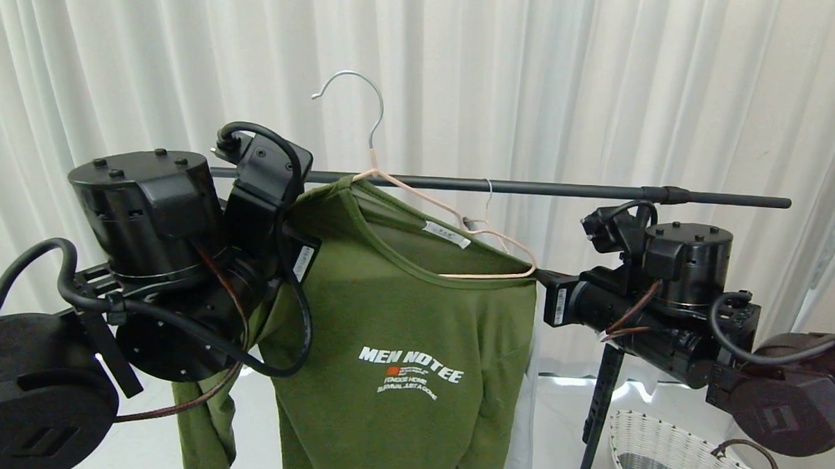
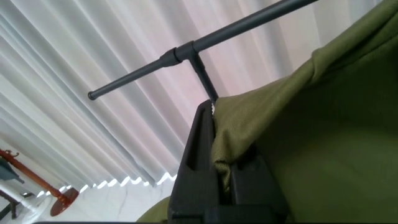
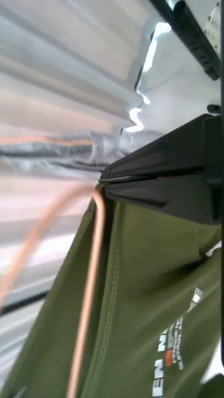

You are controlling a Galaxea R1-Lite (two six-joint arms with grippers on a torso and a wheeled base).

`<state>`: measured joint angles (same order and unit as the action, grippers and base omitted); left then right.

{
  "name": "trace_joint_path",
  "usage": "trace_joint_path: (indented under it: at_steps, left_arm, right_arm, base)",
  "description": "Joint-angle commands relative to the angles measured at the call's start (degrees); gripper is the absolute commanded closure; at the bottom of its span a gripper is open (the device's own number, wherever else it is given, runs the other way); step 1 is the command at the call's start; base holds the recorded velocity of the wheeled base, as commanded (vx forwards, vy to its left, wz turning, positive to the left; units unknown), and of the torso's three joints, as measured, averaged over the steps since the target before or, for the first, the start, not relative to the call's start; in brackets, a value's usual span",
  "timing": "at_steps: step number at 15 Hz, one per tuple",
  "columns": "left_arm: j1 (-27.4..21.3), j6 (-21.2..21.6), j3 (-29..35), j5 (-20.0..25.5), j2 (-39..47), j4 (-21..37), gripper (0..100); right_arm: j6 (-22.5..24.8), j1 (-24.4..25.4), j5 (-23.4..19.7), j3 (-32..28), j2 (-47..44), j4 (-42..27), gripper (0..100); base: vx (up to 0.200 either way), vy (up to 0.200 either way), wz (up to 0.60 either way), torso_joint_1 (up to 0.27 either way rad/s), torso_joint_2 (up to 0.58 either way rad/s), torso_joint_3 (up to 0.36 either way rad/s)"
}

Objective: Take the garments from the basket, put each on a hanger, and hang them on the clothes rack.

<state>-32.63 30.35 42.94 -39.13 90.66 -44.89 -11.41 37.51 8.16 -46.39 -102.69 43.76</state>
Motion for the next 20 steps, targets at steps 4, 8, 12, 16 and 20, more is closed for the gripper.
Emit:
trace_joint_path:
  at_steps: [4, 8, 12, 16, 20]
  left_arm:
    - [1.0, -0.1, -2.0, 0.0, 0.0, -0.2, 100]
    - [1.8, -0.1, -2.3, 0.1, 0.1, -2.0, 100]
    - [2.3, -0.1, -2.7, 0.1, 1.2, -4.7, 100]
    - [2.3, -0.1, -5.2, 0.3, 1.9, -6.5, 100]
    - [2.3, 0.8, -7.3, 0.4, 5.0, -13.0, 100]
  right_arm:
    - [0.1, -0.5, -2.9, 0.0, 3.6, -0.9, 100]
    - [0.0, -0.8, -3.8, 1.0, 5.7, -3.5, 100]
    - [0.0, -0.6, -3.8, 3.7, 6.3, -3.4, 100]
    - [0.5, -1.0, -6.1, 1.9, 8.7, -4.4, 100]
    - [0.5, -1.1, -7.1, -2.3, 9.6, -8.7, 100]
  base:
    - [0.0, 0.0, 0.0, 0.0, 0.0, 0.0]
    - [0.0, 0.0, 0.0, 0.0, 0.0, 0.0]
    - [0.0, 0.0, 0.0, 0.0, 0.0, 0.0]
    - [0.0, 0.0, 0.0, 0.0, 0.0, 0.0]
    - [0.0, 0.0, 0.0, 0.0, 0.0, 0.0]
